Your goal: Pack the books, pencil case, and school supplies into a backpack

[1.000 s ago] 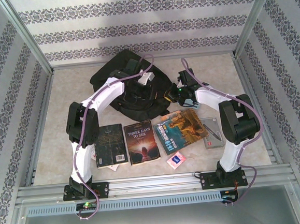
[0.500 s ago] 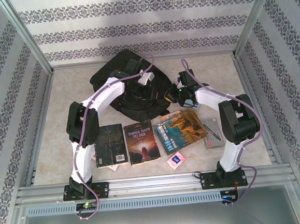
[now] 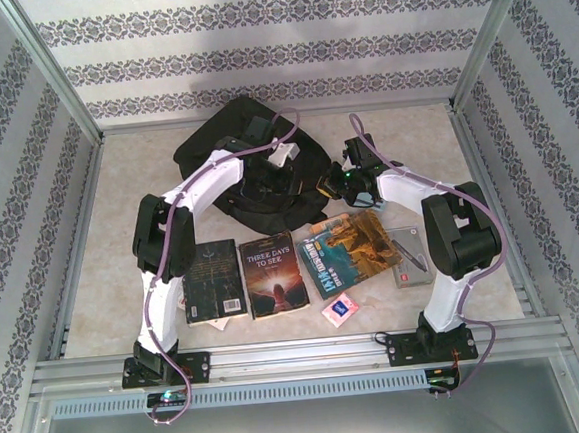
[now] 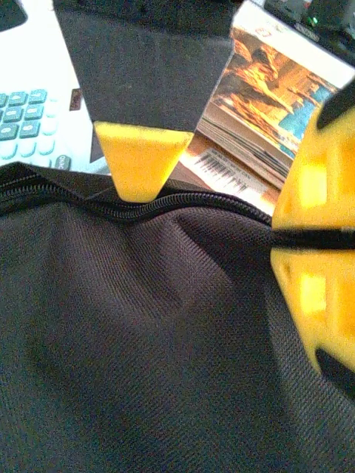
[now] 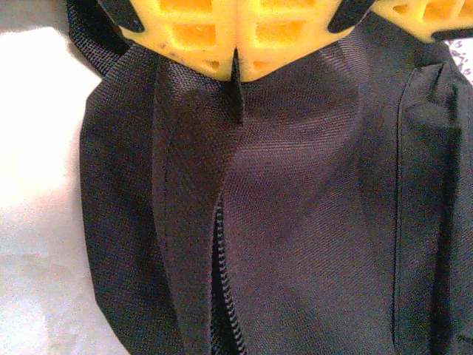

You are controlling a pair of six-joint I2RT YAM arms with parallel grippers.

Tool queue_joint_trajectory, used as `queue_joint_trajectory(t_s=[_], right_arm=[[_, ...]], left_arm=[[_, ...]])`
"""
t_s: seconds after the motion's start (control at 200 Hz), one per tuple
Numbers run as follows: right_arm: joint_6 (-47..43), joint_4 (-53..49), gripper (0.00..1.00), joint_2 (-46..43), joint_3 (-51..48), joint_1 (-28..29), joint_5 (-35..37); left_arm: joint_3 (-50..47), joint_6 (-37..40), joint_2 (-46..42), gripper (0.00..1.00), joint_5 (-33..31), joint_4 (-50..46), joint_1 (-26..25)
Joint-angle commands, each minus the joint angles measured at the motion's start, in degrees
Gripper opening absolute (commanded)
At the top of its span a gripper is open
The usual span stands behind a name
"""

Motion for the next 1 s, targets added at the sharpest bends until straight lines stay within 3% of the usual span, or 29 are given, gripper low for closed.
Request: queue_joint_trajectory(t_s=[0.0, 0.375, 0.565, 0.844, 0.949, 0.994], right_arm=[[-0.59, -1.46, 0.00, -0.04, -1.29, 0.23, 0.75], [-3.30, -4.23, 0.00, -4.34, -1.55, -0.21, 2.97], [-4.15, -4.39, 0.06, -5.09, 1.80, 0.41, 1.11], [0.98, 0.87, 0.04, -1.04, 8.34, 2.46, -3.53], [-1.20, -3.81, 0.05, 0.38, 13.06, 3.08, -2.36], [-3.31, -7.78, 0.11, 0.90, 15.29, 3.30, -1.00]], left_arm=[[2.33, 0.92, 0.44, 0.00, 0.15, -1.60, 0.01], [8.40, 2.31, -7.75, 0.00, -8.02, -4.74, 0.33], [8.68, 1.91, -8.65, 0.00, -5.80, -5.34, 0.35], [7.13, 2.23, -9.51, 0.00, -3.28, -4.70, 0.35], [7.04, 2.49, -9.70, 0.00, -4.42, -5.14, 0.35], [7.16, 2.41, -9.82, 0.00, -4.86, -5.20, 0.29]])
